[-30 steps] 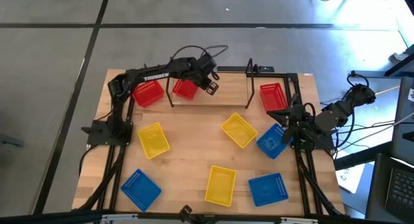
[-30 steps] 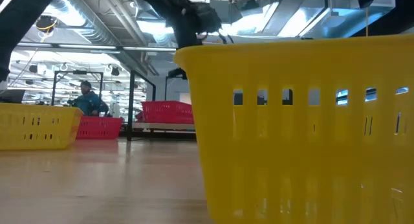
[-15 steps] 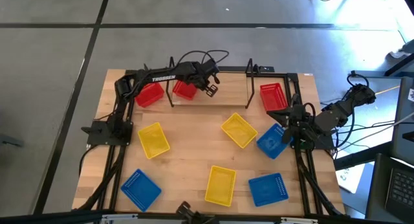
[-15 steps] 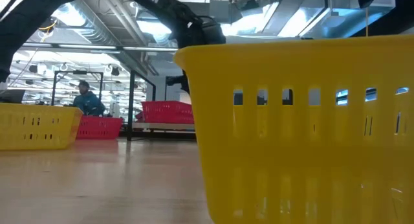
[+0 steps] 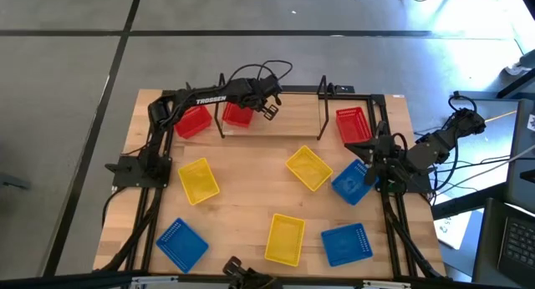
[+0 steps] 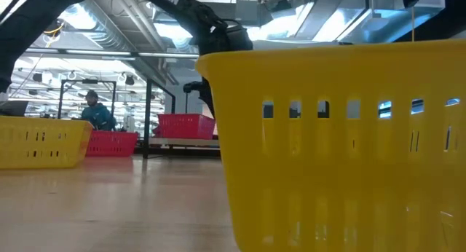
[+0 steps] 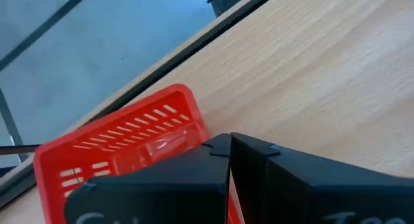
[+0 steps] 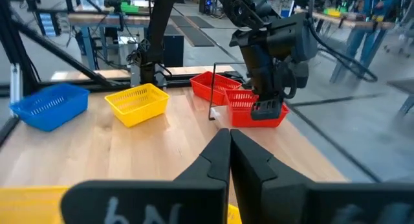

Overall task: Stack baskets on shelf by color
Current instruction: Put the bottom red bin on the shelf, then put the top right yellow bin on the shelf

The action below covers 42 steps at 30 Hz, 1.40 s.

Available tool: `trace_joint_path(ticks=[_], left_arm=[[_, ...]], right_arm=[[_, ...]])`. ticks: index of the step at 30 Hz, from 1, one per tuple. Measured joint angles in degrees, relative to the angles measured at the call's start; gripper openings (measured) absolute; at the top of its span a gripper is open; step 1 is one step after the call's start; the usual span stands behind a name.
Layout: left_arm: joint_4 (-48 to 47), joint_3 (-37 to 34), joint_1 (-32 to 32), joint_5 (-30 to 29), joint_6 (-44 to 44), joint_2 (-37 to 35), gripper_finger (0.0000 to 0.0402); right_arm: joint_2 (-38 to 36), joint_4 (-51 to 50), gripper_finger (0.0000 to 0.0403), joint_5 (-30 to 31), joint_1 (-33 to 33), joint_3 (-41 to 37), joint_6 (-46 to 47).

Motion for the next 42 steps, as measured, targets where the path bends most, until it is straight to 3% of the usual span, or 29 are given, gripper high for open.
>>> trace_joint_path(ticks=[10, 18, 22, 26, 30, 33, 37, 39, 42], left_arm=[[4.3, 0.1, -5.4, 0.9, 8.0, -8.1, 0.0002], [3.6, 0.1, -13.5, 1.0, 12.7, -17.7, 0.0001], [1.6, 0.1, -17.2, 0.8, 13.2, -22.0, 0.0001], [-1.7, 0.1, -20.3, 0.9, 12.5, -25.7, 0.0001], [-4.4, 0.1, -23.1, 0.8, 12.1, -29.5, 0.0001], [-6.2, 0.1, -25.3, 0.8, 12.1, -32.2, 0.0001], [-6.3, 0.1, -27.8, 0.9, 12.1, -35.3, 0.0001], [-6.5, 0.1, -28.9, 0.8, 12.1, -36.5, 0.0001], [-7.1, 0.1, -29.9, 0.6, 12.1, -38.1, 0.0001]], right_arm=[[0.1, 0.8, 0.0012, -7.6, 0.0, 0.0, -0.6], [2.4, 10.9, 0.0012, -0.1, 0.0, 0.0, -3.1], [5.8, 11.2, 0.0011, 1.1, 0.0, 2.0, -0.5], [11.7, 5.3, 0.0003, 1.1, -0.2, 8.5, 3.1], [18.5, -9.8, 0.0002, -0.7, -2.4, 18.4, 16.8], [23.6, -26.1, 0.0001, -6.8, -5.4, 26.4, 33.6], [30.0, -45.4, 0.0001, -22.7, -10.4, 33.1, 52.5], [32.4, -50.6, 0.0001, -30.3, -12.7, 34.1, 58.2], [35.0, -52.4, 0.0006, -39.3, -15.6, 33.9, 59.4]])
